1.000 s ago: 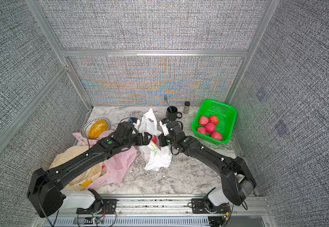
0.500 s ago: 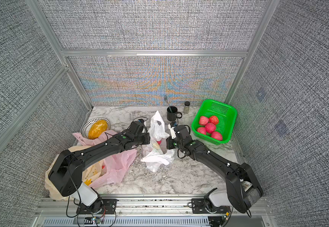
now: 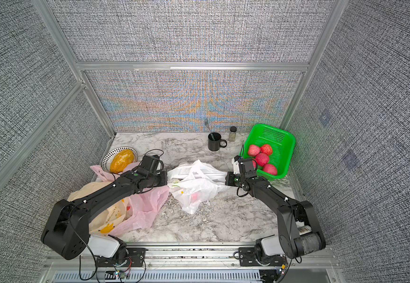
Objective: Untie the knot of a plastic bag & take out the apple
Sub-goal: Untie the plastic bag at the center of the board.
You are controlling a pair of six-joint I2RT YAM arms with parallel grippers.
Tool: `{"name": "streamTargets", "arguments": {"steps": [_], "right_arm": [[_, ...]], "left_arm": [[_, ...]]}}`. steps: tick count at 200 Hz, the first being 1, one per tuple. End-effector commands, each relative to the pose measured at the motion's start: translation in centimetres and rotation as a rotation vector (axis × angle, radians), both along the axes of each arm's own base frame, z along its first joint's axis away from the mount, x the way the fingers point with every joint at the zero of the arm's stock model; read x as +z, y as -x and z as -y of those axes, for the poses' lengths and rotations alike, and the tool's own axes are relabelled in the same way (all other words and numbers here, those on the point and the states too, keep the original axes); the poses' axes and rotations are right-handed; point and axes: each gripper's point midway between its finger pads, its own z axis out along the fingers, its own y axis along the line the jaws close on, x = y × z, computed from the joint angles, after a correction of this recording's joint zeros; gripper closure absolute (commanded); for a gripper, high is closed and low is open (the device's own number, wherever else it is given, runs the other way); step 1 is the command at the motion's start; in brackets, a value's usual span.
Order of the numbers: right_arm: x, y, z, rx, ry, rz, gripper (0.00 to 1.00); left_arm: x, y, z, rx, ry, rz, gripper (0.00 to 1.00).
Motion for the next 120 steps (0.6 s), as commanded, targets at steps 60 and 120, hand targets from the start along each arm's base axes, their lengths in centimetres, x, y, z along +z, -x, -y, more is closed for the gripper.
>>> {"name": "streamTargets", "arguments": {"steps": [60,120], "right_arm": [[-4.4,-1.4,1.4,-0.057,0.012,-0.043,1.0],[-2.6,-1.0,0.1,0.006,0.025,-0.01,0.64]], "left_arm": [[-4.5,1.7,0.3,0.031,0.074,-0.091,0.97],[-4.1,1.1,3.9,-0.065,0.034,-0.042,0.48]]}}
